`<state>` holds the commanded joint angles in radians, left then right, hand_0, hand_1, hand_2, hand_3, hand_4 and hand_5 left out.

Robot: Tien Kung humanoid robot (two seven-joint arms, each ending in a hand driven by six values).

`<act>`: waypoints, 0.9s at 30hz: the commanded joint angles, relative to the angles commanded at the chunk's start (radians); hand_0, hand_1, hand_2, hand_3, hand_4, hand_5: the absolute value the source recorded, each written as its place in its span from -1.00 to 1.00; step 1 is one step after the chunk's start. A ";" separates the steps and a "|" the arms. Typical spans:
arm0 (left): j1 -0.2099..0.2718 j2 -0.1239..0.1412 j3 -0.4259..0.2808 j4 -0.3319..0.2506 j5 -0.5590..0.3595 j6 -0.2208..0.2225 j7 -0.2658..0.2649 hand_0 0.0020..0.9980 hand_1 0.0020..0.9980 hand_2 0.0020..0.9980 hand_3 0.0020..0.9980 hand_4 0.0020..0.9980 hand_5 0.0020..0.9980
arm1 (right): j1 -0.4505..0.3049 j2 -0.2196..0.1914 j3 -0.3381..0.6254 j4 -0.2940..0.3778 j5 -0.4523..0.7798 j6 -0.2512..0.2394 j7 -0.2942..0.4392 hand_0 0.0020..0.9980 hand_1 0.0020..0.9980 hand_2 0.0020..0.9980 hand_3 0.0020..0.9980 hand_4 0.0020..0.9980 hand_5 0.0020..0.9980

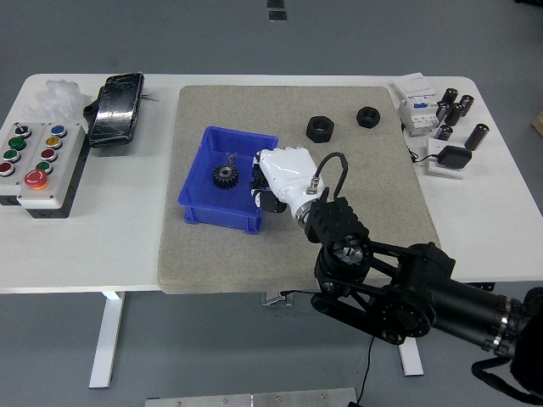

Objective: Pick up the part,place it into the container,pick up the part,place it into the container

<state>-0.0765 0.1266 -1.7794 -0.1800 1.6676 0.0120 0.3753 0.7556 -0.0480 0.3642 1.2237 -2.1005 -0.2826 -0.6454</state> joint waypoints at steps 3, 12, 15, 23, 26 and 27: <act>0.001 -0.001 -0.002 0.000 0.001 0.000 0.002 0.40 0.44 0.44 0.60 0.61 -0.10 | 0.013 0.018 -0.032 -0.012 -0.011 -0.061 0.000 -0.20 0.43 0.43 0.15 -0.60 -0.65; 0.003 -0.009 -0.036 0.000 0.022 0.004 0.012 0.40 0.44 0.44 0.59 0.60 -0.09 | 0.020 0.044 -0.083 -0.052 0.028 -0.109 0.000 -0.05 0.70 0.82 0.75 0.21 -0.42; 0.001 -0.009 -0.044 0.000 0.031 0.005 0.013 0.39 0.44 0.43 0.59 0.61 -0.08 | 0.017 0.043 -0.083 -0.056 0.036 -0.118 0.000 -0.07 0.71 0.86 0.82 0.48 -0.30; 0.005 -0.009 -0.052 0.000 0.041 0.006 0.010 0.39 0.44 0.43 0.59 0.61 -0.08 | -0.060 -0.046 0.077 0.011 0.120 -0.254 0.000 -0.10 0.63 0.75 0.76 0.54 -0.24; 0.009 -0.012 -0.056 0.000 0.044 0.006 0.013 0.39 0.44 0.43 0.59 0.61 -0.08 | -0.116 -0.092 0.181 0.068 0.178 -0.301 0.044 -0.10 0.63 0.75 0.76 0.54 -0.24; 0.010 -0.013 -0.055 0.000 0.043 0.006 0.013 0.39 0.44 0.43 0.59 0.60 -0.08 | -0.138 -0.106 0.214 0.089 0.203 -0.322 0.070 -0.11 0.38 0.45 0.49 0.59 -0.16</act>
<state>-0.0669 0.1136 -1.8348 -0.1800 1.7103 0.0178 0.3883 0.6177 -0.1541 0.5787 1.3122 -1.8974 -0.6044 -0.5752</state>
